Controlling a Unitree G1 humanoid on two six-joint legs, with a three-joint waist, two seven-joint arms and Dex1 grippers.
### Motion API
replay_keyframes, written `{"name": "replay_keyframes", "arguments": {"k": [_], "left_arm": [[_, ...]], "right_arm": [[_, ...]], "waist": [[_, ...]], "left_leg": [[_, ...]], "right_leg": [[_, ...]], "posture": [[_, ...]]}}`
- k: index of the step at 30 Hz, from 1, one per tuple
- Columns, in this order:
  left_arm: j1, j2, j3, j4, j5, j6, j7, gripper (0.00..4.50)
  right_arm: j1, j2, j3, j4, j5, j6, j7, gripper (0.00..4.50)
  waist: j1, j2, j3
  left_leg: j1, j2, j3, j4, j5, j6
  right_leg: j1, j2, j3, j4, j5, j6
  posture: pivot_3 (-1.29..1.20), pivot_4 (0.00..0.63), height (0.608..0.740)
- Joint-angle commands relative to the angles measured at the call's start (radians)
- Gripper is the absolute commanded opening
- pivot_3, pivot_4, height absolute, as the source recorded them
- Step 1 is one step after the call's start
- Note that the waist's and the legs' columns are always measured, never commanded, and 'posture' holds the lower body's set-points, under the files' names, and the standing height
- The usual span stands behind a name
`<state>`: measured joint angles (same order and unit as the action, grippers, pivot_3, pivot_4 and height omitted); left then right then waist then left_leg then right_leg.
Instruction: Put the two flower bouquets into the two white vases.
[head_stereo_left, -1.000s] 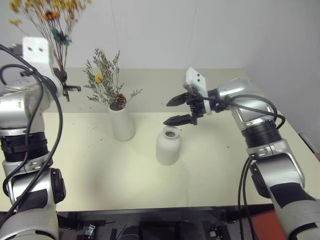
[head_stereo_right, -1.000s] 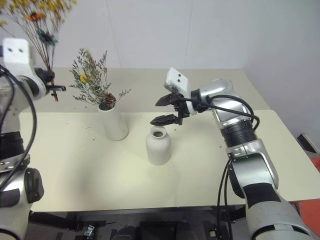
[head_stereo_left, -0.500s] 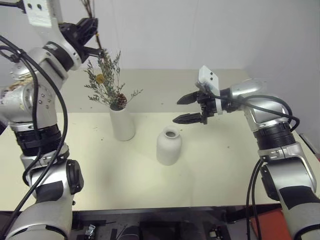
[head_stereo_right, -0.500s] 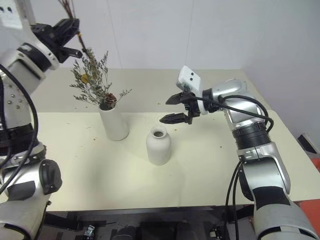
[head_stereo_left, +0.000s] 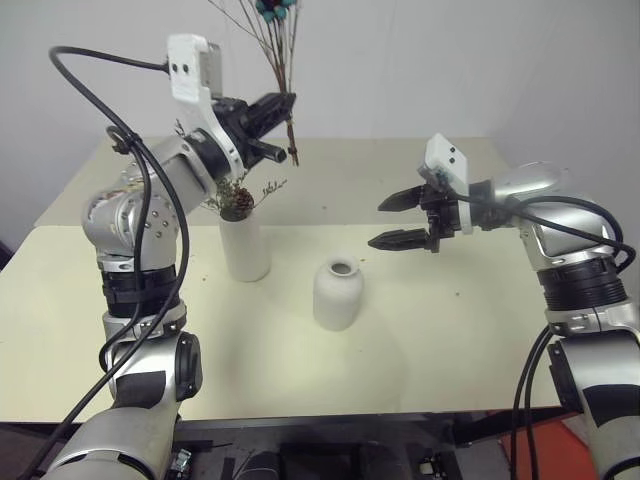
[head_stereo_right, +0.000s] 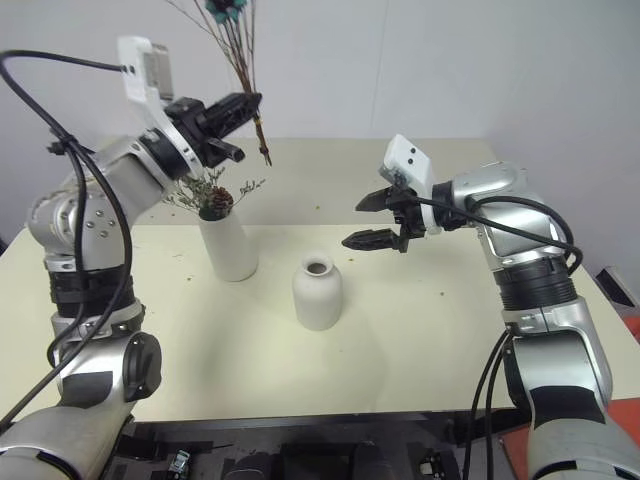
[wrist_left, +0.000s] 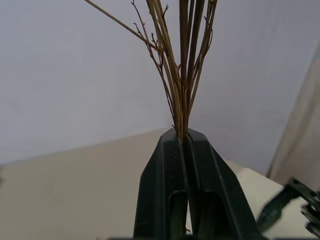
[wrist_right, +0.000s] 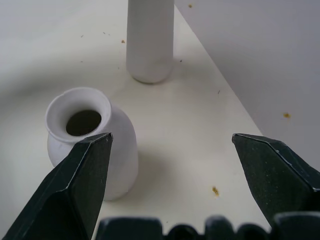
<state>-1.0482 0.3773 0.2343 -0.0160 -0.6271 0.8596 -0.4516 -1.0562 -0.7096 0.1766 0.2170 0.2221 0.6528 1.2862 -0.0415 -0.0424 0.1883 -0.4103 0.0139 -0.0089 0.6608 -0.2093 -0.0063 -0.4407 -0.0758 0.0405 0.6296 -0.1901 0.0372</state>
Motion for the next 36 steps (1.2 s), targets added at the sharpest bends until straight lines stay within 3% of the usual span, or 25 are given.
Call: {"name": "replay_keyframes", "arguments": {"k": [1, 16, 26, 36], "left_arm": [[-0.007, -0.007, -0.017, -0.04, -0.036, 0.013, -0.023, 0.02], [0.15, -0.017, -0.117, -0.154, -0.107, -0.05, -0.224, 0.02], [0.196, 0.054, -0.19, -0.085, -0.066, -0.13, -0.438, 0.02], [0.226, 0.022, -0.196, -0.01, -0.062, -0.187, -0.491, 0.02]], "right_arm": [[0.013, -0.038, -0.043, -0.07, 0.034, 0.029, 0.004, 4.5], [0.131, -0.107, -0.05, -0.229, 0.097, 0.097, -0.029, 4.5], [0.158, -0.129, -0.061, -0.26, 0.13, 0.098, -0.023, 4.5], [0.222, -0.145, -0.115, -0.329, 0.186, 0.102, -0.05, 4.5]], "waist": [[0.0, 0.0, 0.0], [0.0, 0.0, 0.0], [0.001, 0.0, 0.0], [0.002, 0.0, 0.0]], "left_leg": [[0.0, 0.0, 0.0, 0.0, 0.0, 0.0], [0.002, 0.0, 0.0, 0.0, 0.0, 0.0], [0.002, 0.0, 0.001, 0.0, 0.0, 0.0], [0.002, 0.0, 0.001, 0.0, 0.0, 0.0]], "right_leg": [[0.0, 0.0, 0.0, 0.0, 0.0, 0.0], [0.001, 0.001, 0.001, 0.0, 0.0, 0.0], [0.002, 0.001, 0.001, -0.001, 0.0, 0.001], [0.002, 0.001, 0.001, -0.001, 0.0, 0.001]], "posture": [[0.0, 0.15, 0.74], [0.0, 0.15, 0.74], [0.0, 0.15, 0.74], [0.0, 0.15, 0.74]]}}
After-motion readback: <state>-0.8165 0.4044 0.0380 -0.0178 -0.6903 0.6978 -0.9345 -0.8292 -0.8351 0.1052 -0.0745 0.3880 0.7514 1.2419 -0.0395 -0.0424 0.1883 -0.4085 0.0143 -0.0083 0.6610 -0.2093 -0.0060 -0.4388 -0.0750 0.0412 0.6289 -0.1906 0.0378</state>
